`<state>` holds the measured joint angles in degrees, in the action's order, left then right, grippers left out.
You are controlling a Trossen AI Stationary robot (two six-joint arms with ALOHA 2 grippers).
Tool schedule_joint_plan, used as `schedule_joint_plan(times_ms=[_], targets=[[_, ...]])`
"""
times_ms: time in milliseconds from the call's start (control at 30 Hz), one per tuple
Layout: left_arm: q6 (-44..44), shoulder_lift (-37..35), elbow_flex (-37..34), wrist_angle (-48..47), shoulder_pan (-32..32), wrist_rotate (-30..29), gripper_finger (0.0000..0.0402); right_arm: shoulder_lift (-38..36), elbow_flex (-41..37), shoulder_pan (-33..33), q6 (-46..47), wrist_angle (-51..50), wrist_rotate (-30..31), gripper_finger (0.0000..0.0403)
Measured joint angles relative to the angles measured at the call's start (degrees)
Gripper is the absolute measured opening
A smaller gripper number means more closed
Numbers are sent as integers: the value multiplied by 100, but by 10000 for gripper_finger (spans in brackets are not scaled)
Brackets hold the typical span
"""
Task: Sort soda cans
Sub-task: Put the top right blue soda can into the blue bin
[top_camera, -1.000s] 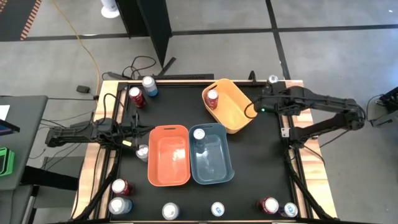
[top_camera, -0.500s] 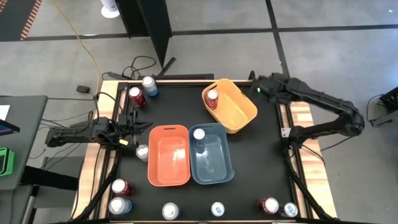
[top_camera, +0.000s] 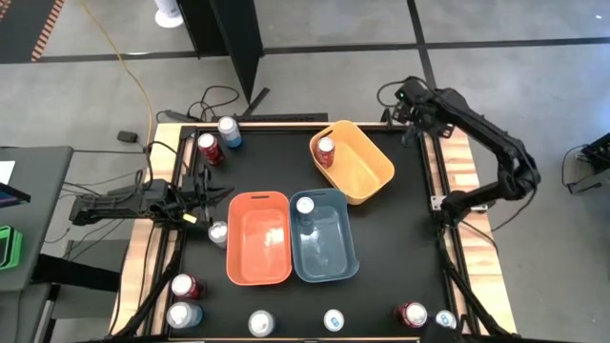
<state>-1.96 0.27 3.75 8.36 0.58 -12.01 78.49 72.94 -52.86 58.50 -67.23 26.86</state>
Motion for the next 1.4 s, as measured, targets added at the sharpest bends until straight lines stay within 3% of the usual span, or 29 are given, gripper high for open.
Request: schedule_joint_plan(times_ms=[200,433,667,933,1400], targets=[[46,-2,0,10,0,0,0,321,141,2,320,-212,-1,397],[-69,-2,0,11,0,7,0,753,147,29,593,586,6,397],[-87,-2,0,-27,0,297,0,1081,147,-181,929,298,54,376],[-68,-2,0,-167,-1,304,0,1081,147,-206,1195,242,294,350],[0,0,2,-213,0,304,0,1083,147,-295,1108,386,325,365]])
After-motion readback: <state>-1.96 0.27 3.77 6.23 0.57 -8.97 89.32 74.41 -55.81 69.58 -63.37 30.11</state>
